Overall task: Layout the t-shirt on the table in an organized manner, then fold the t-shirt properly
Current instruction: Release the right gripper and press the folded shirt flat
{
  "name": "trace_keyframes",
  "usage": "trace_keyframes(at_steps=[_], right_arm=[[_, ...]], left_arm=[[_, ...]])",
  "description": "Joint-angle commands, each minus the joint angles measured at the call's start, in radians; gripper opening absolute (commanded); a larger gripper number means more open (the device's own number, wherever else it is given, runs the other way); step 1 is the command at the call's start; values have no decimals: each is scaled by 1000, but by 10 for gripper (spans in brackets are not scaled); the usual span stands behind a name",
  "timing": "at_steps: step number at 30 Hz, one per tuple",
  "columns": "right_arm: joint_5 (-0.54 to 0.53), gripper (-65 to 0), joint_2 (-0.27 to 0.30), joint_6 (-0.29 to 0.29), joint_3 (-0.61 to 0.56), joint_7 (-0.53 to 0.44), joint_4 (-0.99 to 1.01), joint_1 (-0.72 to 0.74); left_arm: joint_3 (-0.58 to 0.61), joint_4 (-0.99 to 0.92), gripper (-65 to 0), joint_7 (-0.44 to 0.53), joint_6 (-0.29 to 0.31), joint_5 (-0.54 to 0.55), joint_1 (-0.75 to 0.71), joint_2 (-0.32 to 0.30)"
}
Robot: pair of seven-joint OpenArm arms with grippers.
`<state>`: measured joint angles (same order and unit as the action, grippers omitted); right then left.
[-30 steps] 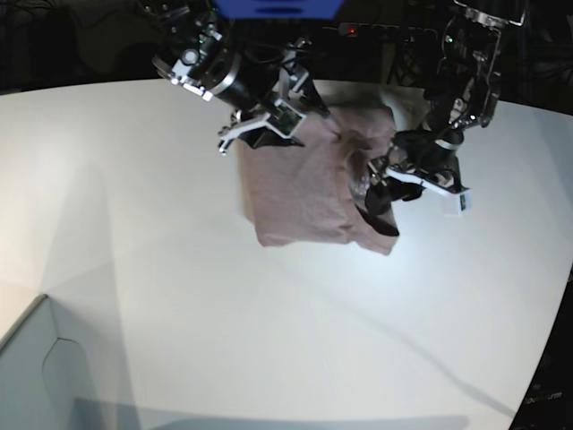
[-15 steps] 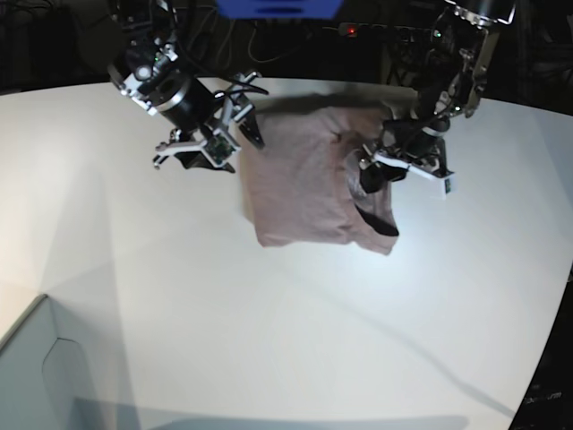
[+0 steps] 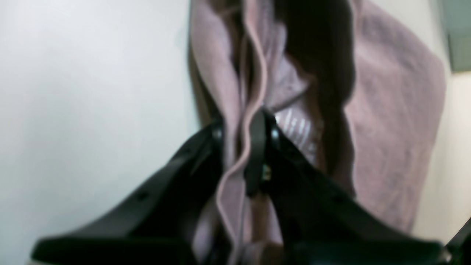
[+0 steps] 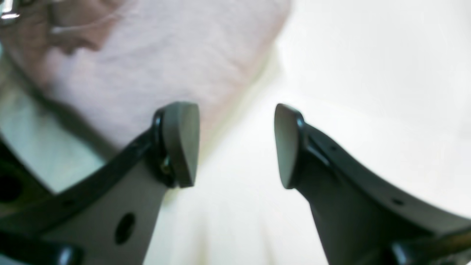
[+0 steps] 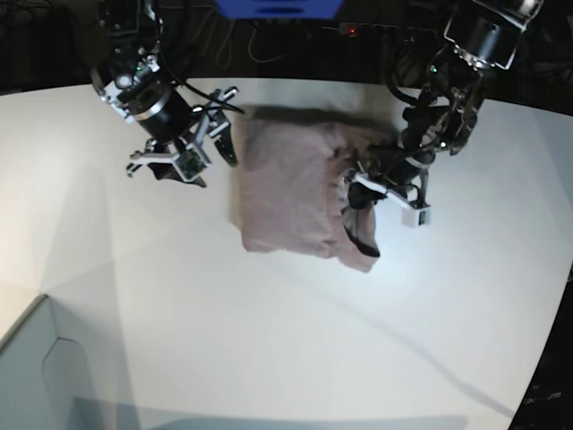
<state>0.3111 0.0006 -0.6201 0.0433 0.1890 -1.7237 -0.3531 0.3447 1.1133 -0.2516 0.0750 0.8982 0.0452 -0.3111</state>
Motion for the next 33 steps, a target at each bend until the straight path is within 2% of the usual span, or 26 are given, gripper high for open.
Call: trace_keyframes(at_steps=[1, 4, 8, 13, 16, 20, 24, 28, 33], right_arm=[[-11, -323, -7, 3, 20, -26, -20, 7], [-11, -323, -7, 3, 89, -24, -15, 29], [-11, -323, -9, 3, 195, -24, -15, 47], [-11, -323, -23, 3, 307, -23, -12, 61], [-11, -323, -50, 3, 379, -24, -15, 61], [-11, -323, -80, 3, 456, -24, -17, 61], [-11, -324, -109, 3, 514, -24, -19, 61], [-11, -324, -136, 3, 570, -24, -19, 55], [-11, -324, -146, 3, 605, -24, -19, 53]], left_arm=[[46, -6, -649, -10, 7, -11, 52, -13], [228, -81, -649, -15, 64, -11, 183, -35], [440, -223, -649, -97, 136, -11, 387, -21], [623, -335, -649, -110, 250, -18, 579, 63], [707, -407, -649, -110, 320, -95, 669, 145], [729, -494, -649, -108, 420, -273, 718, 267], [726, -537, -649, -105, 521, -489, 721, 362], [726, -545, -649, -105, 530, -658, 715, 430], [724, -540, -648, -104, 530, -695, 721, 448]])
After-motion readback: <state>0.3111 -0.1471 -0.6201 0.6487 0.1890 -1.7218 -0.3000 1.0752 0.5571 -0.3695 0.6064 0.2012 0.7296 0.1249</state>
